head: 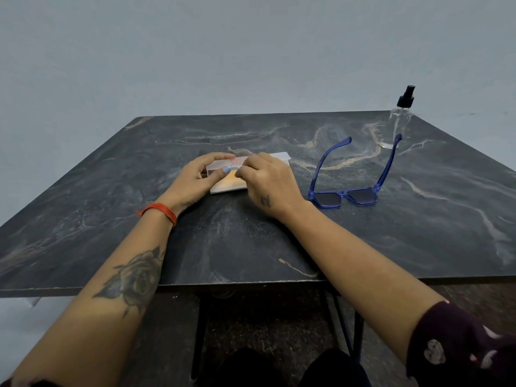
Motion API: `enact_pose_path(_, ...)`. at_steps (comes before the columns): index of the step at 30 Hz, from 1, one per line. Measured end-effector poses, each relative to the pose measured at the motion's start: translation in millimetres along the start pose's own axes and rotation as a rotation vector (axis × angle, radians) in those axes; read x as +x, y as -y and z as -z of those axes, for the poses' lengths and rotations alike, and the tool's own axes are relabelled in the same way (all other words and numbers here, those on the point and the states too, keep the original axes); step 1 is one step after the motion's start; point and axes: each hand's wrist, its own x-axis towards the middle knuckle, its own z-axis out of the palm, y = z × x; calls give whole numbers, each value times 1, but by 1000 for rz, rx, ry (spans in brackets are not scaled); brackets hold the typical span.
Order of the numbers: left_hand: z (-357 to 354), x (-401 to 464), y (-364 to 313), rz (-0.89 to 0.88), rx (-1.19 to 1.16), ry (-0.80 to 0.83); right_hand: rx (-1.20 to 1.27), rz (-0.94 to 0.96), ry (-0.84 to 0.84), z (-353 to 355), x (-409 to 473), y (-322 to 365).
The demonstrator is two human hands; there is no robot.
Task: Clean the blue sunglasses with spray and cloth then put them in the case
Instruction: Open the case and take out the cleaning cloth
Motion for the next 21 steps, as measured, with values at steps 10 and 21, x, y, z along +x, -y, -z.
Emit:
enact_pose_path(10, -10, 6, 1, 51, -183, -164, -100, -57, 315, -7, 2, 1)
enact_pose_path(21, -19, 9, 1, 34, -23, -358, 210, -377, 199, -1, 6, -2)
